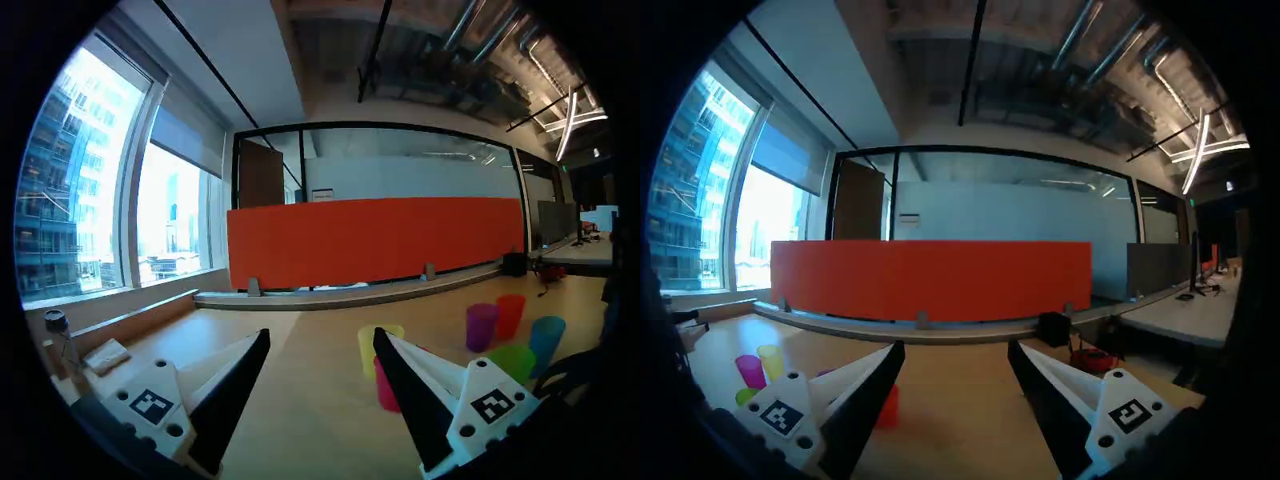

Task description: Pour water

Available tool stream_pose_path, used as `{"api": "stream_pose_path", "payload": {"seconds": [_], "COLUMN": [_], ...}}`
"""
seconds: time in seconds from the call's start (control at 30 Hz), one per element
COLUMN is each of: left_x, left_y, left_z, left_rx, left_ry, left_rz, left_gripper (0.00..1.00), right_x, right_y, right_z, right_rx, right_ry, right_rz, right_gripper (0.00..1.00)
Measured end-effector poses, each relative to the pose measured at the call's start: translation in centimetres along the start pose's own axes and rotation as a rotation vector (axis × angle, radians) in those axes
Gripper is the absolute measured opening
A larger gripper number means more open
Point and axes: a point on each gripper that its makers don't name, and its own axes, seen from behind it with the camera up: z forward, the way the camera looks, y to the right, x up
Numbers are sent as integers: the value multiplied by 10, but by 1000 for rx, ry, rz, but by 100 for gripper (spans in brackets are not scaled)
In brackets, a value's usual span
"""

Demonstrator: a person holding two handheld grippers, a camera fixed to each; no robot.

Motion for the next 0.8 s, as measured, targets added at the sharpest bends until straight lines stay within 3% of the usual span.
{"api": "stream_pose_path", "payload": {"seconds": [0.43, 0.8], "left_x": [-13, -21], "left_y": [-5, -7], "left_z": [2, 5], "left_rx": [-18, -20], "left_ry": [-12, -34], "left_rz": [-76, -69], "left_gripper": [96, 96], "right_x": [7, 15], "right_y": [-2, -4], "right_z": [-5, -6], "right_rx": [-1, 0], "right_ry": [3, 14], "right_rz": [3, 5], "right_gripper": [100, 100]}}
